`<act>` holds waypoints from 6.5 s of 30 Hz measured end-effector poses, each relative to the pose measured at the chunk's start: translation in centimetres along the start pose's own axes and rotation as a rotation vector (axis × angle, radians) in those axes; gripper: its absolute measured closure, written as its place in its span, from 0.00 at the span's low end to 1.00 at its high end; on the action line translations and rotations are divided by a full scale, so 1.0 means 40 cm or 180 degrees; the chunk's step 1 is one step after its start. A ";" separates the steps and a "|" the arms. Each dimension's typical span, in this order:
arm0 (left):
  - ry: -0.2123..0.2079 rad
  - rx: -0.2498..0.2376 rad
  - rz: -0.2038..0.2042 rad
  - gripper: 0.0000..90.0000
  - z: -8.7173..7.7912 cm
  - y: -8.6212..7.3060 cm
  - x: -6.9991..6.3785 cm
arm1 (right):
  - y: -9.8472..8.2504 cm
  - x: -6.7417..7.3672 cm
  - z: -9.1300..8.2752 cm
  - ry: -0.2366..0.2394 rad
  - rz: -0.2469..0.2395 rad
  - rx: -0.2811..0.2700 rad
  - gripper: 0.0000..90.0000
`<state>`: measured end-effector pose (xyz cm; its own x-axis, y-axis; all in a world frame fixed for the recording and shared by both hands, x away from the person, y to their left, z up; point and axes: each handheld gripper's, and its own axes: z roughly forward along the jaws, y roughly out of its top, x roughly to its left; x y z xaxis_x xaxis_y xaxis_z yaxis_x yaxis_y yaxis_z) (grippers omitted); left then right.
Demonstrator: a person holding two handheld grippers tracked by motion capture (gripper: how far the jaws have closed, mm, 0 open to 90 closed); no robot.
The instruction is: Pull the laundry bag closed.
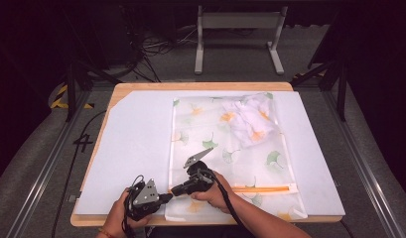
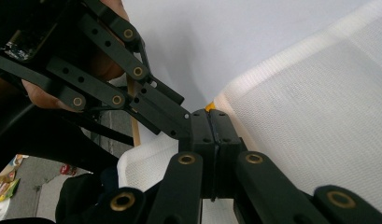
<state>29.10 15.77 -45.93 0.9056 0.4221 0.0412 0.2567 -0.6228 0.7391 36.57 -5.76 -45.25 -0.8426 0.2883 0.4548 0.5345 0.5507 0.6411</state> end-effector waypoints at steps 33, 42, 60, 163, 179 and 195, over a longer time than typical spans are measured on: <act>-0.0029 -0.0040 -0.0054 1.00 0.000 -0.004 0.003 | -0.013 -0.011 -0.021 -0.0061 0.0066 -0.0100 1.00; -0.0045 -0.0066 -0.0046 1.00 0.000 -0.006 0.005 | -0.012 -0.017 -0.012 0.0012 0.0180 -0.0114 1.00; -0.0086 -0.0111 0.0046 1.00 -0.005 -0.013 0.002 | -0.006 -0.020 0.020 0.0028 0.0593 -0.0194 0.89; -0.0060 -0.0060 -0.0100 1.00 0.001 -0.006 0.005 | -0.027 0.011 -0.024 -0.0340 0.0026 -0.0069 1.00; -0.0065 -0.0063 -0.0105 1.00 0.000 -0.007 0.006 | -0.031 0.015 -0.035 -0.0390 -0.0023 -0.0009 1.00; -0.0084 -0.0073 -0.0118 1.00 0.001 -0.008 0.008 | -0.036 0.021 -0.056 -0.0496 -0.0167 0.0020 1.00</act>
<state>29.31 16.06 -46.16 0.9043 0.4270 -0.0040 0.2827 -0.5917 0.7550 35.24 -8.06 -44.43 -0.8696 0.3768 0.3191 0.4895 0.5729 0.6574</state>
